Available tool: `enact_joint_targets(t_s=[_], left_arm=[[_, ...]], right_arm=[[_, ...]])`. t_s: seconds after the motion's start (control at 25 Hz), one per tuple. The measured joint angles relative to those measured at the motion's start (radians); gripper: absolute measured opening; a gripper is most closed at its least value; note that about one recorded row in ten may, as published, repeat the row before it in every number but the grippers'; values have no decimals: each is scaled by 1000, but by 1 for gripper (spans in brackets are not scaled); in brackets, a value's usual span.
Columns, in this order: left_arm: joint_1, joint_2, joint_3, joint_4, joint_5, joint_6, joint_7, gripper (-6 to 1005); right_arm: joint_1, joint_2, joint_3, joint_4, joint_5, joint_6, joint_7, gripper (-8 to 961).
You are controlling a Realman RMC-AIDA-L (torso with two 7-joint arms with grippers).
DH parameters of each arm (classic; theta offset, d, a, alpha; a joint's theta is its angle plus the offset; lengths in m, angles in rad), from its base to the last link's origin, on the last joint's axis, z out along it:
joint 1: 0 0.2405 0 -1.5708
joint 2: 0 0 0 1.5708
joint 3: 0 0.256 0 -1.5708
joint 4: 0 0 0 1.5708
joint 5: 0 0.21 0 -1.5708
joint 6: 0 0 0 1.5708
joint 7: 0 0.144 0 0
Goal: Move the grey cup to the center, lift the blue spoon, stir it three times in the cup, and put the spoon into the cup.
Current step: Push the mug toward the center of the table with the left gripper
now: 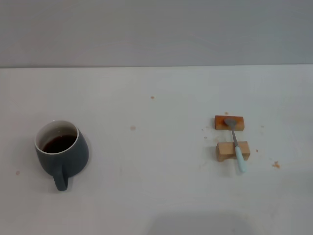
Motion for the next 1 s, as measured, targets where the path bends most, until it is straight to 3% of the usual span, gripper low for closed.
enact_joint_targets(t_s=[1.0], left_arm=[[10, -5, 10, 21, 1, 42, -5, 825]], right_arm=[[18, 0, -9, -22, -6, 2, 8, 819]])
